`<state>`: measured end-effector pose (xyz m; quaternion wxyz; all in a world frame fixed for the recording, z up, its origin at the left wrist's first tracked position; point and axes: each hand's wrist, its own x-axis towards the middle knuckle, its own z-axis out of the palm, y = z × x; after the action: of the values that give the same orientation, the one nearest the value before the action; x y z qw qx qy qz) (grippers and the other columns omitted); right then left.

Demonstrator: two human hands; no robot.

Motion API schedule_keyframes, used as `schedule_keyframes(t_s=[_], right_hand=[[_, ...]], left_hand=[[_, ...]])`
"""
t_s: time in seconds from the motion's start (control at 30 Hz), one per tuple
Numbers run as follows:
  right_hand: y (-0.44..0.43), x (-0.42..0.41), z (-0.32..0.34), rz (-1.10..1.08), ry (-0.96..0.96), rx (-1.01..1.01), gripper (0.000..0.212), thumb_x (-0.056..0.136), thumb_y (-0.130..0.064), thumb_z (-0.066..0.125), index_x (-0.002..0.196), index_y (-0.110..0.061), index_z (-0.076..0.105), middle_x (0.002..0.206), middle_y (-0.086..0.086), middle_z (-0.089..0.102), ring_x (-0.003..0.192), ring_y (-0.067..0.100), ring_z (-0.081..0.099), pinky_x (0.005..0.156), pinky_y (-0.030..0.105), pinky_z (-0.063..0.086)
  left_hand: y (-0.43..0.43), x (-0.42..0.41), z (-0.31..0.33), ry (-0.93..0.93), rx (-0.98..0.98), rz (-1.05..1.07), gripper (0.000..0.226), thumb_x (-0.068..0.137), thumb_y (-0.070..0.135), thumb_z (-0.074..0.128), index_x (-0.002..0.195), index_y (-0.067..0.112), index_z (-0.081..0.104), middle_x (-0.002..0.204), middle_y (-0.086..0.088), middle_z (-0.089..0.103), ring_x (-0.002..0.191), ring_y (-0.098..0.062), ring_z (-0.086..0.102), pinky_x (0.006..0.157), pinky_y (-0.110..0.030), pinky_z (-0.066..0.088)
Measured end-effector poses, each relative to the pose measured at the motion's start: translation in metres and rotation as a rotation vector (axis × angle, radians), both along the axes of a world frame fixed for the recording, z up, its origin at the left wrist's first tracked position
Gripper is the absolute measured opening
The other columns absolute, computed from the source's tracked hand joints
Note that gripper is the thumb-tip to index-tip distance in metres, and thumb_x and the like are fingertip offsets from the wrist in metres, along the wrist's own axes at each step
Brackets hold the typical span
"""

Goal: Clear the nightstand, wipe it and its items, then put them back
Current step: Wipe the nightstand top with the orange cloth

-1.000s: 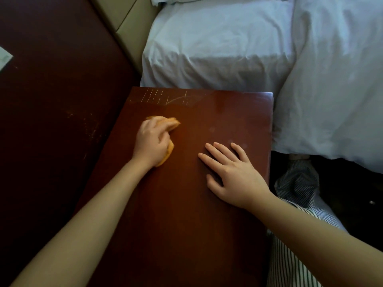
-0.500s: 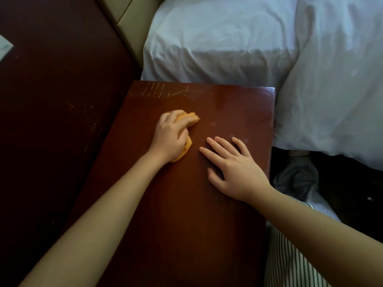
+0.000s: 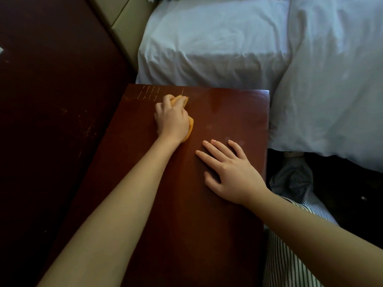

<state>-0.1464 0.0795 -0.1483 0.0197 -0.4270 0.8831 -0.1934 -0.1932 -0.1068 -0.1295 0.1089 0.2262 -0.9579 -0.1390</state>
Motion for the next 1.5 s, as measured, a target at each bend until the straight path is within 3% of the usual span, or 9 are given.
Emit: schedule_keyframes(t_s=[0.13, 0.5, 0.67, 0.83, 1.13, 1.27, 1.4, 1.5], right_hand=[[0.0, -0.001, 0.0, 0.002, -0.007, 0.005, 0.054, 0.086, -0.042, 0.035, 0.133, -0.023, 0.053, 0.14, 0.006, 0.049, 0.132, 0.025, 0.043, 0.11, 0.049, 0.022], [-0.001, 0.001, 0.0, -0.013, 0.008, -0.015, 0.053, 0.085, -0.041, 0.036, 0.13, -0.022, 0.056, 0.138, 0.006, 0.052, 0.13, 0.025, 0.046, 0.108, 0.051, 0.027], [-0.001, 0.0, 0.0, -0.008, 0.022, -0.017, 0.052, 0.084, -0.041, 0.037, 0.129, -0.022, 0.058, 0.136, 0.007, 0.054, 0.128, 0.026, 0.048, 0.106, 0.051, 0.027], [-0.001, 0.0, 0.0, 0.005, -0.016, -0.003, 0.054, 0.086, -0.042, 0.034, 0.132, -0.022, 0.054, 0.14, 0.006, 0.05, 0.132, 0.025, 0.043, 0.11, 0.048, 0.02], [-0.001, 0.0, -0.001, -0.008, 0.018, -0.028, 0.052, 0.084, -0.04, 0.037, 0.128, -0.021, 0.058, 0.136, 0.007, 0.054, 0.128, 0.026, 0.048, 0.107, 0.051, 0.025], [-0.002, -0.001, -0.001, 0.0, 0.013, -0.021, 0.052, 0.085, -0.041, 0.037, 0.129, -0.022, 0.057, 0.136, 0.007, 0.053, 0.128, 0.025, 0.047, 0.107, 0.051, 0.024], [-0.001, 0.0, -0.001, 0.001, 0.006, -0.001, 0.053, 0.085, -0.041, 0.036, 0.13, -0.022, 0.056, 0.137, 0.006, 0.053, 0.129, 0.025, 0.046, 0.108, 0.049, 0.02], [0.0, 0.0, 0.0, 0.011, -0.012, 0.004, 0.054, 0.086, -0.042, 0.034, 0.132, -0.022, 0.054, 0.139, 0.006, 0.05, 0.132, 0.025, 0.043, 0.109, 0.047, 0.016]], left_hand=[[-0.005, 0.037, -0.001, -0.016, -0.023, -0.236, 0.039, 0.095, 0.02, 0.041, 0.134, 0.025, 0.046, 0.133, -0.006, 0.043, 0.116, -0.027, 0.038, 0.094, -0.035, 0.033], [-0.007, -0.002, -0.002, -0.03, -0.052, 0.275, 0.038, 0.093, 0.027, 0.04, 0.127, 0.012, 0.045, 0.135, -0.015, 0.038, 0.122, -0.032, 0.035, 0.101, -0.043, 0.029], [0.007, -0.01, -0.003, -0.017, -0.057, 0.083, 0.04, 0.095, 0.023, 0.038, 0.134, 0.016, 0.044, 0.138, -0.012, 0.039, 0.122, -0.03, 0.034, 0.1, -0.04, 0.029], [0.005, 0.03, -0.005, 0.021, -0.023, -0.208, 0.04, 0.091, 0.022, 0.037, 0.128, 0.016, 0.053, 0.133, -0.011, 0.045, 0.122, -0.03, 0.037, 0.099, -0.038, 0.031], [-0.01, -0.014, -0.007, -0.029, -0.092, 0.18, 0.04, 0.095, 0.023, 0.038, 0.134, 0.016, 0.044, 0.138, -0.01, 0.039, 0.124, -0.027, 0.035, 0.1, -0.038, 0.03], [0.0, -0.027, -0.003, -0.034, -0.073, 0.112, 0.041, 0.094, 0.02, 0.039, 0.134, 0.019, 0.046, 0.139, -0.009, 0.039, 0.124, -0.028, 0.035, 0.099, -0.037, 0.03], [0.007, 0.001, -0.002, -0.014, -0.031, -0.12, 0.042, 0.093, 0.018, 0.042, 0.134, 0.021, 0.048, 0.138, -0.01, 0.041, 0.125, -0.028, 0.034, 0.1, -0.037, 0.03], [0.0, 0.026, -0.003, -0.016, -0.1, -0.136, 0.04, 0.094, 0.021, 0.042, 0.133, 0.022, 0.049, 0.137, -0.009, 0.043, 0.125, -0.027, 0.036, 0.1, -0.037, 0.031]])
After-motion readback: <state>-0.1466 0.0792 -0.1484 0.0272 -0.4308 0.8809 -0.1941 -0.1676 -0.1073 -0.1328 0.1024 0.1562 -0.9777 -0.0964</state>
